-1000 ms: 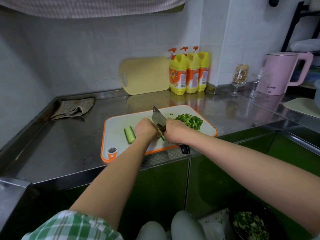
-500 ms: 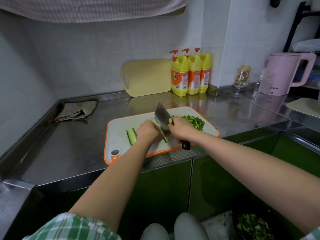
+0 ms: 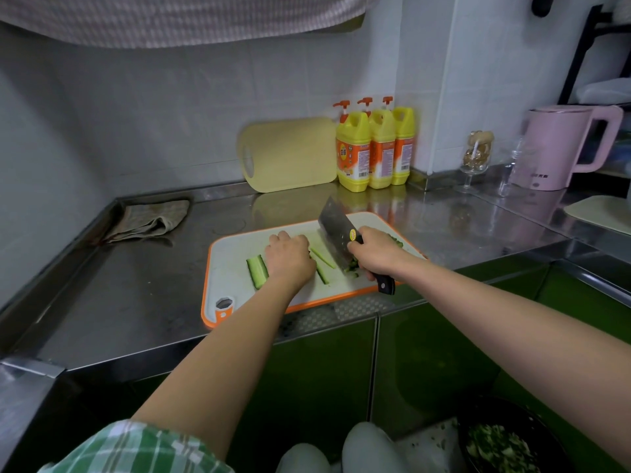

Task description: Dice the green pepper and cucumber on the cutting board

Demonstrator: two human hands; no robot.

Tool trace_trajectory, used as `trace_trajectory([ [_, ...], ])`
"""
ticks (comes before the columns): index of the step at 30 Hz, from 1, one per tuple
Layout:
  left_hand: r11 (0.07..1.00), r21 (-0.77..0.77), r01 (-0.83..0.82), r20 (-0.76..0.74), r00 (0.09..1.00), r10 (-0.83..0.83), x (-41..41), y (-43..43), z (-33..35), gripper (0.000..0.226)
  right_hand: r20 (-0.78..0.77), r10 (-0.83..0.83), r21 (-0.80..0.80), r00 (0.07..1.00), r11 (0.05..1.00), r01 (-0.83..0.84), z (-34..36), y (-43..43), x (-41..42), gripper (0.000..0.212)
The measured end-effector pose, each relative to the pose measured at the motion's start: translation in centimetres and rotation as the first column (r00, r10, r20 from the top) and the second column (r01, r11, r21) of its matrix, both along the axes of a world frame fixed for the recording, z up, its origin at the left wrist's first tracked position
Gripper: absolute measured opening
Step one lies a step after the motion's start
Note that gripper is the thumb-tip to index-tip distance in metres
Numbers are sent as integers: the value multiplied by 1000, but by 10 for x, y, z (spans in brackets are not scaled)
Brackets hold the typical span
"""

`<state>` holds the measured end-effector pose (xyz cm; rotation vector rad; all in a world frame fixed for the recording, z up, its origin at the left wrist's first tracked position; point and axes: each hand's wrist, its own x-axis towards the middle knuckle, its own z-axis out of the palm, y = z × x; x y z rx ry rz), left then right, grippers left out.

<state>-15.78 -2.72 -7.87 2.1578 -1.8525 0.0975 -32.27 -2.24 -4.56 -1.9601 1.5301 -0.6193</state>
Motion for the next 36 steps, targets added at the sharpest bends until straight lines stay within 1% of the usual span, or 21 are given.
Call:
trace_trajectory([
  [2, 997, 27, -78, 30, 997, 77, 5, 3, 0, 38, -69, 15, 4, 998, 1000, -15, 2, 1, 1, 11],
  [4, 992, 51, -115, -3, 993, 115, 12, 4, -1, 41, -154, 28, 4, 988, 1000, -28, 5, 4, 5, 13],
  [7, 992, 75, -101, -33, 994, 103, 20, 4, 0, 35, -265, 41, -3, 963, 999, -43, 8, 8, 13, 8],
  [10, 992, 84, -92, -48, 994, 96, 19, 5, 2, 30, -307, 66, 21, 949, 998, -63, 11, 13, 19, 14],
  [14, 994, 25, -109, -84, 990, 110, 18, 6, 4, 24, -246, 62, 36, 967, 998, -54, 13, 17, 17, 10],
  [16, 993, 9, -119, -106, 987, 120, 20, 6, 5, 27, -220, 42, 29, 975, 999, -37, 13, 17, 14, 11],
  [21, 989, 66, -131, -180, 973, 141, 24, 6, 6, 34, -183, 50, 43, 982, 998, -43, 9, 20, 13, 13],
  [23, 988, 97, -121, -194, 971, 138, 22, 7, 5, 35, -192, 42, 22, 980, 999, -38, 9, 21, 14, 17],
  [25, 987, 110, -113, -199, 971, 133, 21, 7, 6, 32, -236, 39, 7, 971, 999, -38, 11, 22, 14, 20],
  [27, 988, 106, -115, -207, 969, 135, 20, 7, 6, 29, -267, 46, 10, 963, 999, -45, 11, 22, 14, 18],
  [29, 988, 106, -115, -202, 970, 135, 21, 7, 6, 27, -263, 76, 28, 962, 997, -71, 12, 24, 15, 17],
  [32, 987, 121, -106, -149, 981, 123, 25, 7, 6, 22, -230, 91, 50, 969, 995, -82, 12, 25, 19, 17],
  [36, 990, 85, -116, -118, 985, 125, 29, 9, 3, 17, -97, 20, 50, 995, 999, -15, 12, 19, 15, 16],
])
